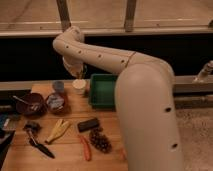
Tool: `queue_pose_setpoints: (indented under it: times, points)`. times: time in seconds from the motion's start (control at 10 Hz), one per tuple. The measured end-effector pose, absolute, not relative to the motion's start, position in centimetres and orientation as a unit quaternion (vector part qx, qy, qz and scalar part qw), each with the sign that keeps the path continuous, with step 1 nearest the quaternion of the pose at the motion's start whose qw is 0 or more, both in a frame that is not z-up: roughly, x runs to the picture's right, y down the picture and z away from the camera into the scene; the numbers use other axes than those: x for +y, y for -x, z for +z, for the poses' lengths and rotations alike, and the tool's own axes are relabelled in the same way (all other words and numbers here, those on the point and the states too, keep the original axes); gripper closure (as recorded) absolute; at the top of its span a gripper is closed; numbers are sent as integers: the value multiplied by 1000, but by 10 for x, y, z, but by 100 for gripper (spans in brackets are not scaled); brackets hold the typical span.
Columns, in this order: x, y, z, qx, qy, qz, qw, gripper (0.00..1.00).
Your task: Stack cups into tray
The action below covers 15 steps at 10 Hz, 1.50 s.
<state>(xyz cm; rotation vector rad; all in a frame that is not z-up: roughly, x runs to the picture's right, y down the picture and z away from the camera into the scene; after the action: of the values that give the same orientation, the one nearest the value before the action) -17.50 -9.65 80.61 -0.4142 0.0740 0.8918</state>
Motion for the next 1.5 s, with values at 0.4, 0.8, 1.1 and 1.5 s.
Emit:
queue_pose_setpoints:
  times: [0.4, 0.8, 1.1, 1.5]
  points:
    - [-83, 186, 850, 48, 231, 410, 881, 100]
    - [-53, 171, 875, 63, 267, 416, 867, 100]
    - [-43, 169, 880, 62, 283, 419, 860, 99]
    - [-35, 179, 882, 55, 300, 416, 857, 61]
